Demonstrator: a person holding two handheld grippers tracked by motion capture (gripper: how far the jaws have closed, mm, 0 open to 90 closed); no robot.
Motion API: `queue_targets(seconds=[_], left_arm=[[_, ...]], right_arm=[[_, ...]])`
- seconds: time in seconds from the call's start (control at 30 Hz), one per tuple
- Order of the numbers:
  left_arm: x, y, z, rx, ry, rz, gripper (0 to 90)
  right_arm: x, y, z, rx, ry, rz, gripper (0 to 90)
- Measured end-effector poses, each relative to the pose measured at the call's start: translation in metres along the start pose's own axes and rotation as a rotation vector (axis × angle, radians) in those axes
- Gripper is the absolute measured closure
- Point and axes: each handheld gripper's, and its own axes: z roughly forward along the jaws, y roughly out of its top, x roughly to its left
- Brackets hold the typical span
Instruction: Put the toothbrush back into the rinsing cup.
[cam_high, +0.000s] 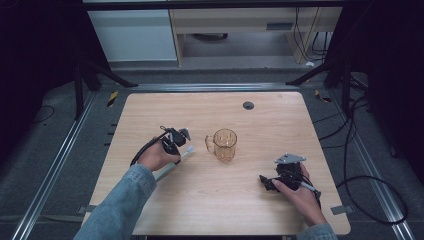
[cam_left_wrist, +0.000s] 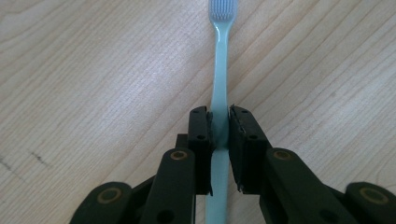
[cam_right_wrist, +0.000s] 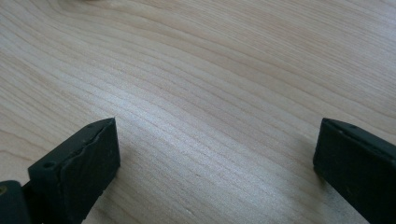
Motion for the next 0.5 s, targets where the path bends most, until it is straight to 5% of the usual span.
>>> queue_targets(seconds=[0.5], left_arm=[[-0.003,0.008,-0.038,-0.126,0.026,-0.012,78.7]], right_arm=[[-0.001,0.000,0.001,-0.004,-0.009,-0.021,0.7]])
